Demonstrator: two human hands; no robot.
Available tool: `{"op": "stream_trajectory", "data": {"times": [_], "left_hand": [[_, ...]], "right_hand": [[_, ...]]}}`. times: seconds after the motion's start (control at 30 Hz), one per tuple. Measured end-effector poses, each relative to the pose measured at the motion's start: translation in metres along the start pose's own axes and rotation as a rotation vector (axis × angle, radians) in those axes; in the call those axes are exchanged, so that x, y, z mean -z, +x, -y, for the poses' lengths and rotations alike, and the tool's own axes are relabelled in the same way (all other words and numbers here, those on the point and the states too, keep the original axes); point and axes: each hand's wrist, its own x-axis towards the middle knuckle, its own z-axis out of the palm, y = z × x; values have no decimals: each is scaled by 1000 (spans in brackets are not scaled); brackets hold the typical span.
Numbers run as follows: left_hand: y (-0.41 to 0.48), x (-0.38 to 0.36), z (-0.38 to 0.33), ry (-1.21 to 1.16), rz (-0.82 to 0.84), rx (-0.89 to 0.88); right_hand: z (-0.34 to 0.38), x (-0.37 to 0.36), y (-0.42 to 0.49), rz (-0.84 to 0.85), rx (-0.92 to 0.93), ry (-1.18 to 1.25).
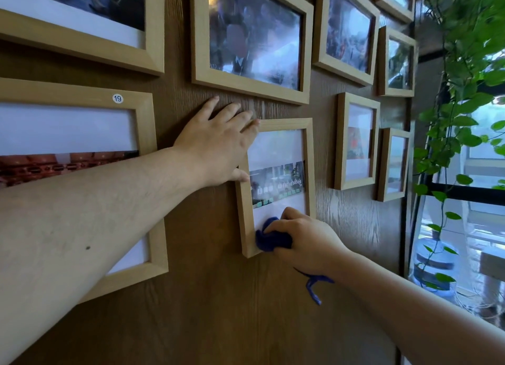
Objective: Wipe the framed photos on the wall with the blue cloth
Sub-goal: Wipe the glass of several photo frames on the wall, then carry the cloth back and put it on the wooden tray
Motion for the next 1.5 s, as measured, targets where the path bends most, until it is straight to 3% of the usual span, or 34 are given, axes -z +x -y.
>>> {"op": "stream_trajectory", "data": {"times": [0.43, 0.67, 1.0, 1.23, 1.5], "left_hand": [[0, 4, -5, 19, 59, 39], [-11, 8, -15, -16, 41, 65], [-64, 18, -76, -363, -209, -203], [-88, 31, -146, -595, -275, -367], [-127, 113, -269, -846, -415, -693]], "right_hand": [[-45, 17, 4, 18, -81, -330], [-45, 53, -17, -149, -43, -415], [-11, 101, -98, -132, -175, -589], [25, 116, -202, -117, -337, -705], [83, 129, -393, -5, -716, -772]]}}
